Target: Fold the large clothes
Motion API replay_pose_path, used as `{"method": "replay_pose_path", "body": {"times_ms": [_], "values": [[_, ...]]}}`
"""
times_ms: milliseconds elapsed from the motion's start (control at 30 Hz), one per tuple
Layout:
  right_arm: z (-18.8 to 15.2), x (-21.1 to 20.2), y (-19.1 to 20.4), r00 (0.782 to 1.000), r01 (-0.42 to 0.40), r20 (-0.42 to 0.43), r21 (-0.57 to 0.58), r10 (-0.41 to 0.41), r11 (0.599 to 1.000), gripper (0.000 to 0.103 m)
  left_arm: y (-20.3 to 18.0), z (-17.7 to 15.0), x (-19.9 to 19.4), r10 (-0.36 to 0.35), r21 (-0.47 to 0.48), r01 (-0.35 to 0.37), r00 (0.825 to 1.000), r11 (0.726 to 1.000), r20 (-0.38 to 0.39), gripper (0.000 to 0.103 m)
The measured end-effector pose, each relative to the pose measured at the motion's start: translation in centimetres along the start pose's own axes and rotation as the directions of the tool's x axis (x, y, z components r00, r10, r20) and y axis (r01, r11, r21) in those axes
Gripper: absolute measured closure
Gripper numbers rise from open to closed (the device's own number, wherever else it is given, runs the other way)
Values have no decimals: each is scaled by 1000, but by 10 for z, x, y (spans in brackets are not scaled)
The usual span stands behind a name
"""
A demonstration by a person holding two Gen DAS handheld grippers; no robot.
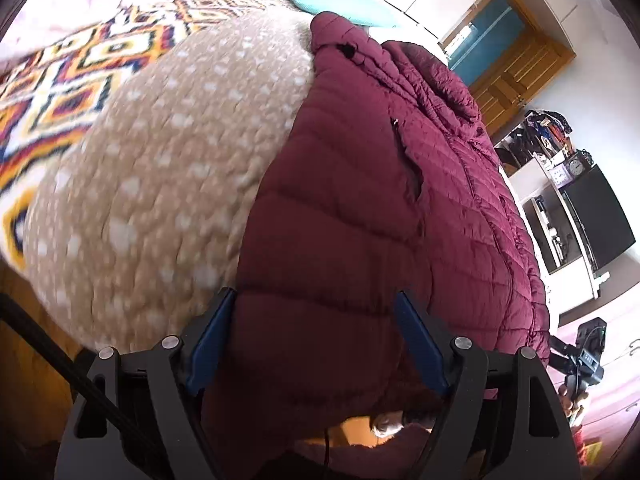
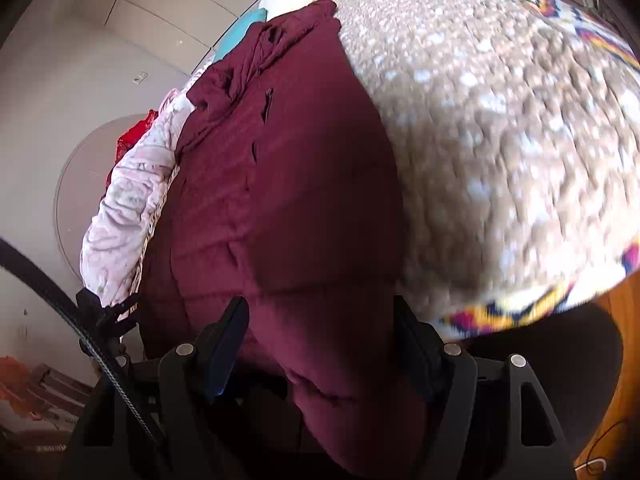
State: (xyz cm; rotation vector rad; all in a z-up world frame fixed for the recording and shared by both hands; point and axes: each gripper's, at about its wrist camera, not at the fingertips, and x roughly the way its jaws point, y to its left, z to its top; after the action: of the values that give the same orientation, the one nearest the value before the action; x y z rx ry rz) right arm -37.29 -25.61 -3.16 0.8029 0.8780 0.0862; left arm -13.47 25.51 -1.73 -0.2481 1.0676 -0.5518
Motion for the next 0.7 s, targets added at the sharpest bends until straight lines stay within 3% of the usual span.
{"method": "replay_pose_path", "body": {"times_ms": [167,267,333,367,400,433,567,700], "values": [[-21,5,-1,997,-24,-72,9,25,1000,27,0,-17,0,45,33,-45,999,998,-10,24],[-35,14,1,994,24,-104,-17,-26,1000,27,1,-28,6,53,34,-52,997,998,-47,24],[-40,17,3,993,42,-109,-25,-44,999,32,-1,-32,2,63,36,-62,997,997,-47,34],[-40,19,6,993,47,-110,-26,-50,999,44,-3,-33,-3,61,36,-59,997,998,-42,47],[-40,18,10,992,45,-115,-35,-49,998,49,-4,-33,-10,53,31,-52,998,998,-36,61],[-38,15,15,993,38,-113,-43,-42,998,57,-5,-32,-17,48,21,-48,998,999,-31,67],[-21,-16,41,992,-114,-66,-48,110,992,70,-14,-20,-60,-55,-47,56,998,997,30,77],[16,-57,87,973,-217,51,-135,226,967,73,-41,22,-100,-151,-47,159,979,986,140,79]]}}
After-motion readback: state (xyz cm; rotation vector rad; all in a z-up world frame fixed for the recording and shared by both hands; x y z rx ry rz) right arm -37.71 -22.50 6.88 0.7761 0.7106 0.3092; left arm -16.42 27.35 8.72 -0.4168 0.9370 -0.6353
